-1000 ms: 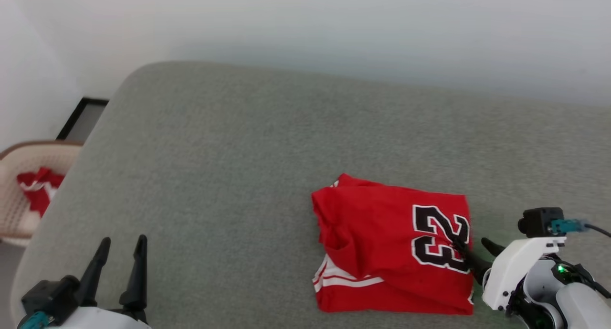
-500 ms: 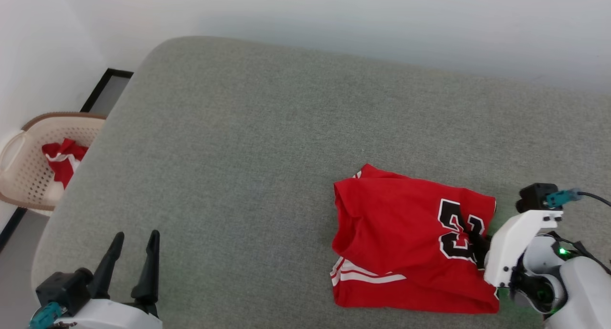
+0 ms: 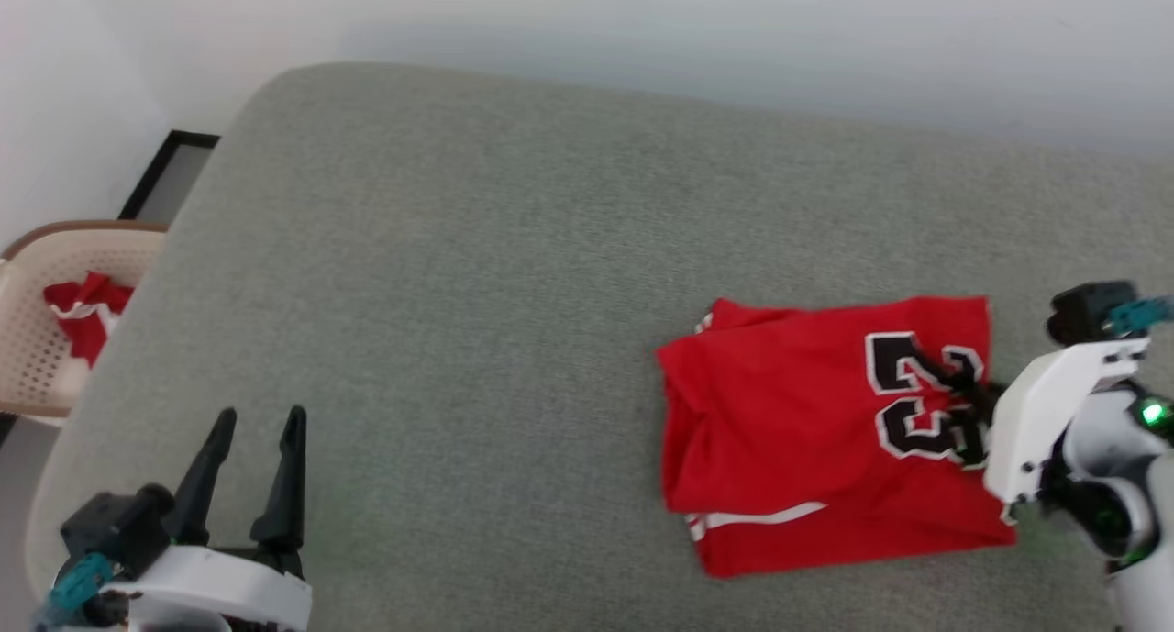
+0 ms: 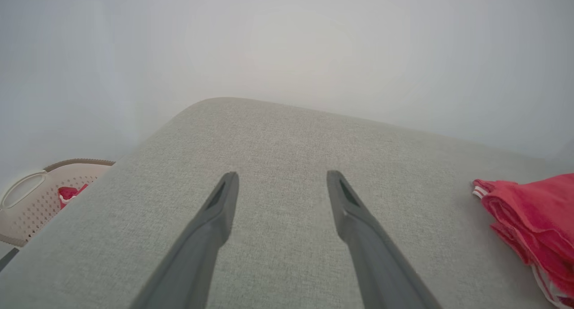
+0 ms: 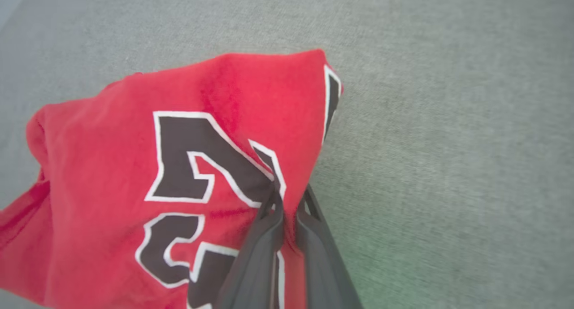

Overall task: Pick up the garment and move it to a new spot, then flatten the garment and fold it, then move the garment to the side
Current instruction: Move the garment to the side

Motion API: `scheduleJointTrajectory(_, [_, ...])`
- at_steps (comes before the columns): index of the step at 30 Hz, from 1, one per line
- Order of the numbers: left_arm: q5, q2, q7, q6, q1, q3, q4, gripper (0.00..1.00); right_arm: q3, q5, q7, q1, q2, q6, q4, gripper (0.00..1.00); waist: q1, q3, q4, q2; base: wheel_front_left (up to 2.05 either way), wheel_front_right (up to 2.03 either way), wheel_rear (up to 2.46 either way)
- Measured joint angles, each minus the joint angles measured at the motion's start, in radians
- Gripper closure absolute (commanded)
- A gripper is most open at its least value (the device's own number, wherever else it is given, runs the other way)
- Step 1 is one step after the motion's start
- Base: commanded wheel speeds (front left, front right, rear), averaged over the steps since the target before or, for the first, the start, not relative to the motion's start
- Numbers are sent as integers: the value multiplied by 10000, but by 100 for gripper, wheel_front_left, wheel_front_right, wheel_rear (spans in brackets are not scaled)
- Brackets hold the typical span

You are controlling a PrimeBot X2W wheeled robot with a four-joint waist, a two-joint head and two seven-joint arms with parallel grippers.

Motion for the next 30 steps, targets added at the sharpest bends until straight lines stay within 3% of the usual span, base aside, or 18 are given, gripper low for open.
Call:
scheduleJointTrajectory(12, [2, 295, -15, 0, -955, -683, -245, 0, -832, -665, 543, -50, -1204, 0, -1492, 100, 0, 381, -905, 0, 0, 0, 0])
scheduleJointTrajectory(23, [-27, 625, -17, 0, -1944, -1290, -378, 0, -1271, -744, -50, -598, -2568, 0, -1244, 100, 0, 1055, -2005, 0, 0, 0, 0])
scheduleJointTrajectory(30, [-153, 940, -17, 0, -2555, -1755, -426, 0, -1452, -1034, -522, -940, -3020, 0, -1001, 100, 0, 1578, -2735, 0, 0, 0, 0])
